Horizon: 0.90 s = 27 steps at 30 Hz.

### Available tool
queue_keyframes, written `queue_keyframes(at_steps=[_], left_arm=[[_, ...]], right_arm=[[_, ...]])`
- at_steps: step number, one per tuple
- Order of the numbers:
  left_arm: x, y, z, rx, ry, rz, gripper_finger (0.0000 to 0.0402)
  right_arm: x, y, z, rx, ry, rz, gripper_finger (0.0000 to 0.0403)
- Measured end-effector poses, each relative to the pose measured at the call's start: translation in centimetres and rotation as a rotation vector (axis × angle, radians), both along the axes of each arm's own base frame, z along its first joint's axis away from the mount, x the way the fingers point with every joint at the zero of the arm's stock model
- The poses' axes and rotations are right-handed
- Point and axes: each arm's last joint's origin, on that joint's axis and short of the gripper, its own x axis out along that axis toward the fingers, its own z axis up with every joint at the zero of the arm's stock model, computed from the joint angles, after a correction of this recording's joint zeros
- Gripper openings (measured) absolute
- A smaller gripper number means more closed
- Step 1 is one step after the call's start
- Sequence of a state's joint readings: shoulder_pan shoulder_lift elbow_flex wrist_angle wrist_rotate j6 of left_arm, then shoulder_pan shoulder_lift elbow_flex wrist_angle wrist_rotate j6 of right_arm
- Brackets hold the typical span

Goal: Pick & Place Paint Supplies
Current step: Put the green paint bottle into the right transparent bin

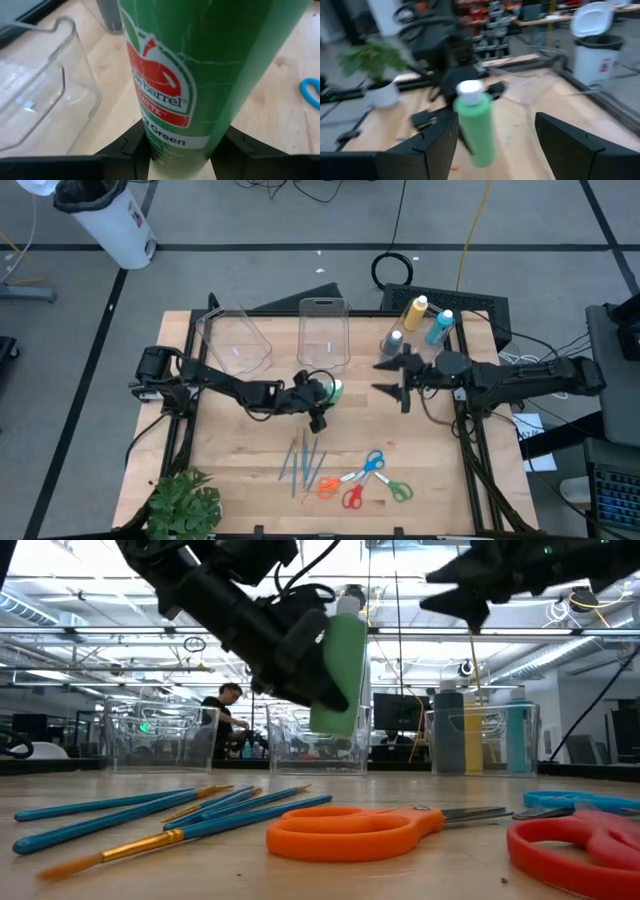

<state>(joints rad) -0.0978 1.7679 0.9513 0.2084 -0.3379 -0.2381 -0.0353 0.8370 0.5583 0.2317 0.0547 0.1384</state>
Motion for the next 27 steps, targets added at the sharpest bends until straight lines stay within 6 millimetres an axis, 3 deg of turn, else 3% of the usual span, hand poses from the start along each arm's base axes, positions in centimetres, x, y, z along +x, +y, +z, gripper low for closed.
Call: queue_keyframes(at_steps=[8, 15, 23, 27], left_arm=[[0.1, 0.4, 0.2, 0.014, 0.002, 0.002, 0.0158], [0.1, 0.4, 0.2, 0.016, 0.003, 0.000, 0.0158], [0.1, 0.4, 0.2, 0.018, 0.005, 0.000, 0.0158], [0.1, 0.4, 0.2, 0.018, 0.004, 0.000, 0.0158]], right_arm=[[5.0, 1.2, 0.9, -0.080, 0.088, 0.073, 0.0254], [8.6, 1.3, -0.4, -0.097, 0.139, 0.080, 0.0254], [9.8, 0.9, -0.8, -0.089, 0.110, 0.063, 0.0251], [9.8, 0.7, -1.0, -0.061, 0.120, 0.049, 0.0228]])
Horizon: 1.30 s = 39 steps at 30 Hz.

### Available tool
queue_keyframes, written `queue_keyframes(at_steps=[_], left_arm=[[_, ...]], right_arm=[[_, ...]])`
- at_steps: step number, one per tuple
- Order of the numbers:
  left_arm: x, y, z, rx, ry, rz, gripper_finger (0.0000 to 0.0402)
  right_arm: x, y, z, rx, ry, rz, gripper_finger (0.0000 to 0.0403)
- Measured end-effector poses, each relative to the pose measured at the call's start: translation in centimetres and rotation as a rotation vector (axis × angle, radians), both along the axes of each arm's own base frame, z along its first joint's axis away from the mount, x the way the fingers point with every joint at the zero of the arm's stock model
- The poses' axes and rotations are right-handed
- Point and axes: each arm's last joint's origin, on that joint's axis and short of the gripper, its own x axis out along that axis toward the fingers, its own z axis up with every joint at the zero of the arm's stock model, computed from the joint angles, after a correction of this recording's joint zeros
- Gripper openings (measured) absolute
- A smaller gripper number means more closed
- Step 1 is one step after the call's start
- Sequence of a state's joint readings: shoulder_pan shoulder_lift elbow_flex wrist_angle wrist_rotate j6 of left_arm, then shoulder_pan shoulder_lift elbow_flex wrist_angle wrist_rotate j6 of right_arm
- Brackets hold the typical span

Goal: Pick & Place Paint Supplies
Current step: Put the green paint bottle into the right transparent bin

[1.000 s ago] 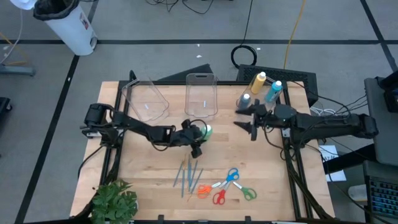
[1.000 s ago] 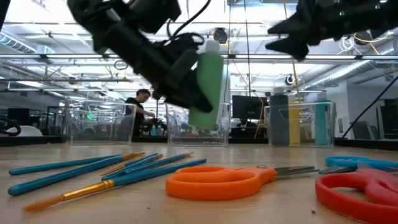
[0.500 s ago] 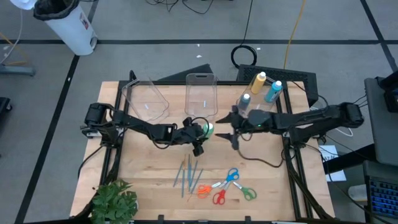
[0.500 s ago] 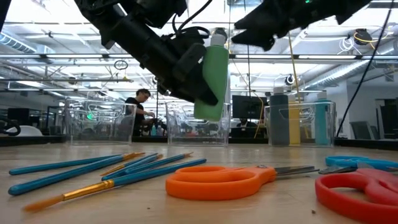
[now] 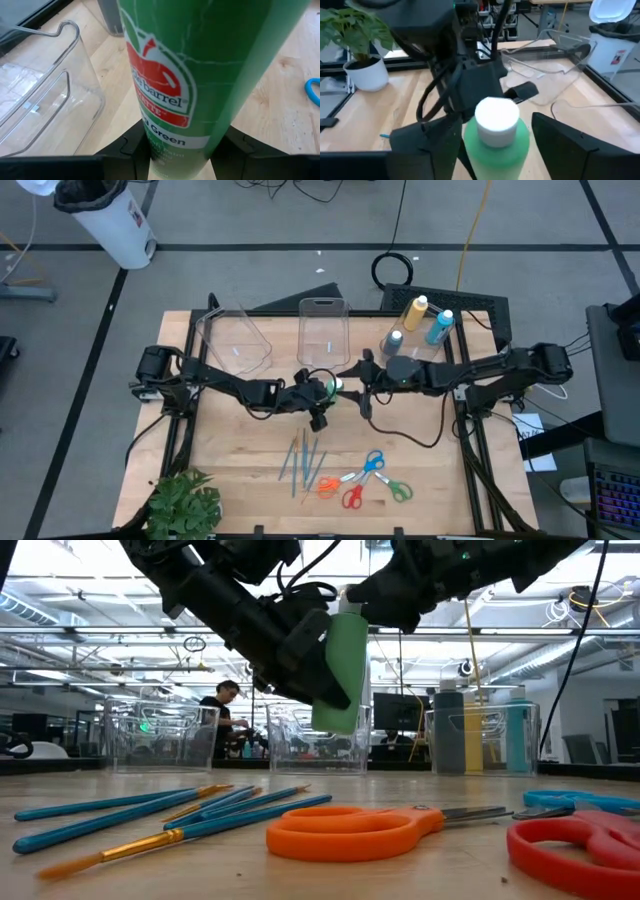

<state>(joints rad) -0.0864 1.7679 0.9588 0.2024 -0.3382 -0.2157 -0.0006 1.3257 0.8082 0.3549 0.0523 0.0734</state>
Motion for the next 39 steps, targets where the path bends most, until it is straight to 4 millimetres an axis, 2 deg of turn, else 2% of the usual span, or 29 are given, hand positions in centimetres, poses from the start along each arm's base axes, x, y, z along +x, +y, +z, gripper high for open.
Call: queue_keyframes(at_steps=[10, 12, 17, 20, 28, 33, 39], left_arm=[[0.0, 0.0, 0.1, 0.006, -0.005, -0.010, 0.0159], [0.1, -0.1, 0.1, 0.004, -0.004, -0.029, 0.0173], [0.1, -0.2, 0.2, -0.020, -0.017, -0.026, 0.0232], [-0.1, -0.2, 0.9, -0.016, -0.029, -0.035, 0.0263], [-1.2, -0.2, 3.7, 0.006, -0.067, -0.053, 0.0305], [-1.2, -0.2, 3.7, 0.006, -0.071, -0.053, 0.0311], [-1.1, -0.2, 3.6, 0.006, -0.075, -0.053, 0.0312]], right_arm=[[0.3, -0.1, -0.4, -0.036, 0.013, 0.008, 0.0114], [0.3, -0.1, -0.4, -0.038, 0.013, 0.006, 0.0094], [0.1, -0.1, -0.3, -0.061, 0.010, 0.016, 0.0093], [-0.8, -0.1, 0.6, -0.079, 0.014, 0.016, 0.0093], [-5.8, -0.8, 4.0, -0.179, 0.048, -0.209, 0.0093], [-9.7, -1.2, 5.6, -0.205, 0.064, -0.348, 0.0093], [-14.8, -1.3, 7.8, -0.189, -0.046, -0.401, 0.0093]])
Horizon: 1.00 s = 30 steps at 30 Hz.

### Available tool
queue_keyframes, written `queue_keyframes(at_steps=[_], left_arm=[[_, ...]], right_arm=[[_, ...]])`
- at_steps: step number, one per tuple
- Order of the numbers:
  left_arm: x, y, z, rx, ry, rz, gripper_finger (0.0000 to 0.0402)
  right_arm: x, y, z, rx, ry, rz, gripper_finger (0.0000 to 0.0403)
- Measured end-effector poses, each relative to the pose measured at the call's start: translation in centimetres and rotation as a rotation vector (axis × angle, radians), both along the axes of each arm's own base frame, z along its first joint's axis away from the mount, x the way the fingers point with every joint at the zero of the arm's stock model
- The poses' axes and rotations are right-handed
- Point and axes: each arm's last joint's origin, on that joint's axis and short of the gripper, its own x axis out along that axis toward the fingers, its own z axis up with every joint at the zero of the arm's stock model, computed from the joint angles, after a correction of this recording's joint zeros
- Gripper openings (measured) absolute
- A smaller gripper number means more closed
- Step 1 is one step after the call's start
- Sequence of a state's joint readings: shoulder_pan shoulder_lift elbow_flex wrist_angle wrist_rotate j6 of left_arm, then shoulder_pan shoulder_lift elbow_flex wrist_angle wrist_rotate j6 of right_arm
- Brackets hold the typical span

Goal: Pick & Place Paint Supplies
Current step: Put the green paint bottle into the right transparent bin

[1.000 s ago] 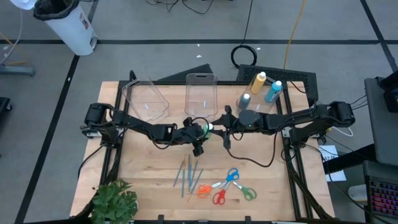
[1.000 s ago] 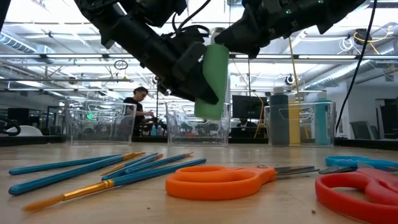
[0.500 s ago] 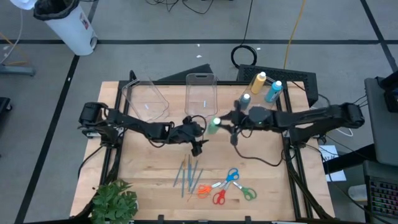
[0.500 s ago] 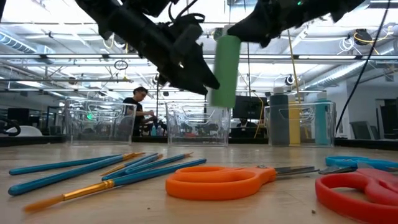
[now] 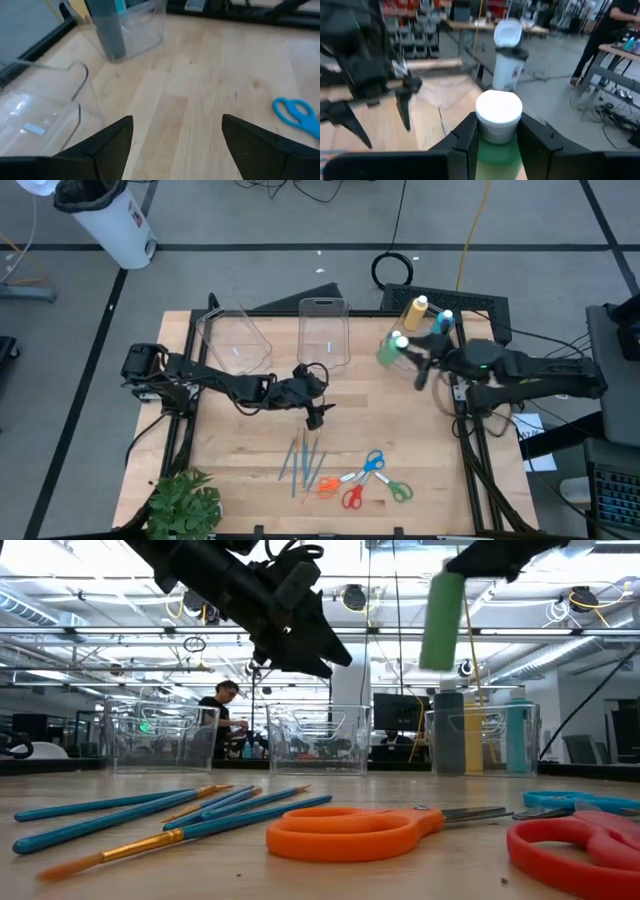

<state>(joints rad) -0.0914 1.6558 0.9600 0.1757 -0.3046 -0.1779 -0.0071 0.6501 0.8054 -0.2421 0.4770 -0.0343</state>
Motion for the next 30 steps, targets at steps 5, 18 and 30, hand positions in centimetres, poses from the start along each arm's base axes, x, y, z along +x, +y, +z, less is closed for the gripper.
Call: queue_keyframes(at_steps=[5, 18, 30], left_arm=[[0.2, 0.0, 0.3, -0.003, -0.037, 0.000, 0.0308], [0.3, 0.0, 0.6, -0.007, -0.069, 0.001, 0.0316], [0.3, 0.0, 0.6, -0.007, -0.068, 0.001, 0.0315]], right_arm=[[-3.4, -0.1, 0.1, 0.017, -0.007, -0.061, 0.0093], [-4.9, -0.5, -2.8, 0.074, 0.113, -0.270, 0.0093], [-3.5, -0.6, -8.8, 0.139, 0.164, -0.322, 0.0093]])
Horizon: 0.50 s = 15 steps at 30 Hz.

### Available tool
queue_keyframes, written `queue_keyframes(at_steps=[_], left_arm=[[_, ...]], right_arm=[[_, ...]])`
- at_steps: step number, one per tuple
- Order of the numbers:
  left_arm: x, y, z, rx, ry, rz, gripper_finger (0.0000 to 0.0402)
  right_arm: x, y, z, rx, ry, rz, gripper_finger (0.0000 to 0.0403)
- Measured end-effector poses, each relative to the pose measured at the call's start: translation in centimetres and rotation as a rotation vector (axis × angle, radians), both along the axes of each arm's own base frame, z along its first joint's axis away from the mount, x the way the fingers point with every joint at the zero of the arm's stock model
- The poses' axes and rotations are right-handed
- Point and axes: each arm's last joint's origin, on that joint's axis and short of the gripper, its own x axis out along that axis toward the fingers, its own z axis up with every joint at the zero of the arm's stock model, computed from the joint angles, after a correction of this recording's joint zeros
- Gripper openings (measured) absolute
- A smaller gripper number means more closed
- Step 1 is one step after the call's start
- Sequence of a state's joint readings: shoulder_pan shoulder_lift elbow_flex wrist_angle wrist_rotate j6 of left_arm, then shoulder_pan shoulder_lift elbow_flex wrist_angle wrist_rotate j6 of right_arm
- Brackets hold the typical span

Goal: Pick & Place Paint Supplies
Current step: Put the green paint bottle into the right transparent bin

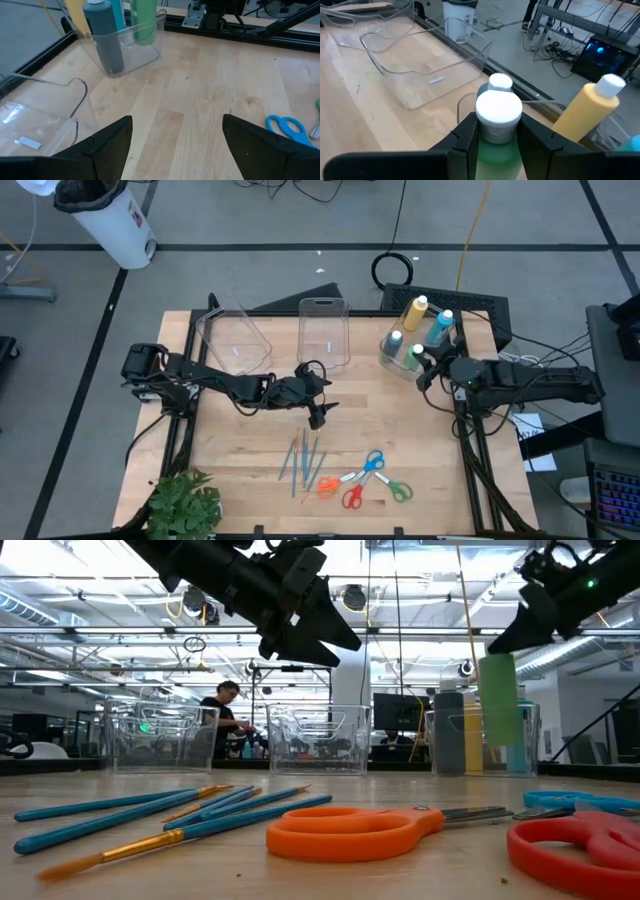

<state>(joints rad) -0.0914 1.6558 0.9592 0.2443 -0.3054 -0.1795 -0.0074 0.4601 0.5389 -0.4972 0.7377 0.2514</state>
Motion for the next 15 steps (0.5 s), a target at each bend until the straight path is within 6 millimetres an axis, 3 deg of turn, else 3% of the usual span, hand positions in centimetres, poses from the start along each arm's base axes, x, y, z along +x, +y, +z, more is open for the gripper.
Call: queue_keyframes(at_steps=[15], left_arm=[[0.0, 0.0, 0.0, 0.000, 0.000, 0.000, 0.0310]], right_arm=[[0.1, 0.0, -3.0, 0.062, 0.015, -0.050, 0.0093]])
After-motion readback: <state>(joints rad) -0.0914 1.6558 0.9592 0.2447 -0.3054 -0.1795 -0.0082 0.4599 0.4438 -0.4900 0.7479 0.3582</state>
